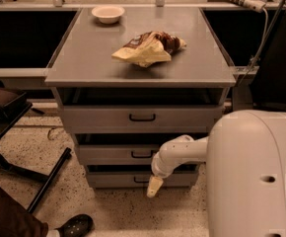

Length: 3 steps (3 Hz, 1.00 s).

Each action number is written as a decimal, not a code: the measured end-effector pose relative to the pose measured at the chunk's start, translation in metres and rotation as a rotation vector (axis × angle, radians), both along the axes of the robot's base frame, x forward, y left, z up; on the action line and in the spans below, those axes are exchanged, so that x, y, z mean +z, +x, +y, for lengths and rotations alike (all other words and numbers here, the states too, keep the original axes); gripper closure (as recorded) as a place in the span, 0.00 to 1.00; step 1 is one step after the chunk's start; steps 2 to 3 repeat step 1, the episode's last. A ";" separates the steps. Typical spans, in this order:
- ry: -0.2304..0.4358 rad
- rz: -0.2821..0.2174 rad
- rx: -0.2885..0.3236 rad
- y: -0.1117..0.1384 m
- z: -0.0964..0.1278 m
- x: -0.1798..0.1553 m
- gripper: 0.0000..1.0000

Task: Close middle drawer

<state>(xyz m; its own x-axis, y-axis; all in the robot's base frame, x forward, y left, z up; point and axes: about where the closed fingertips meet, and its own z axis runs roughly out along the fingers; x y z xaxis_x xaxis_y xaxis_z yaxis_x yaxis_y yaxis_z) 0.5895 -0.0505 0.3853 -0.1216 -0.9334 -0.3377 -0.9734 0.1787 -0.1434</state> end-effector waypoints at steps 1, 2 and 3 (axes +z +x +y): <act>-0.004 0.006 -0.013 0.003 0.001 -0.005 0.00; -0.004 0.006 -0.013 0.003 0.001 -0.005 0.00; -0.004 0.006 -0.013 0.003 0.001 -0.005 0.00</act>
Offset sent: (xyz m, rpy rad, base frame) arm 0.0000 0.0000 0.0000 0.0000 0.0000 0.0000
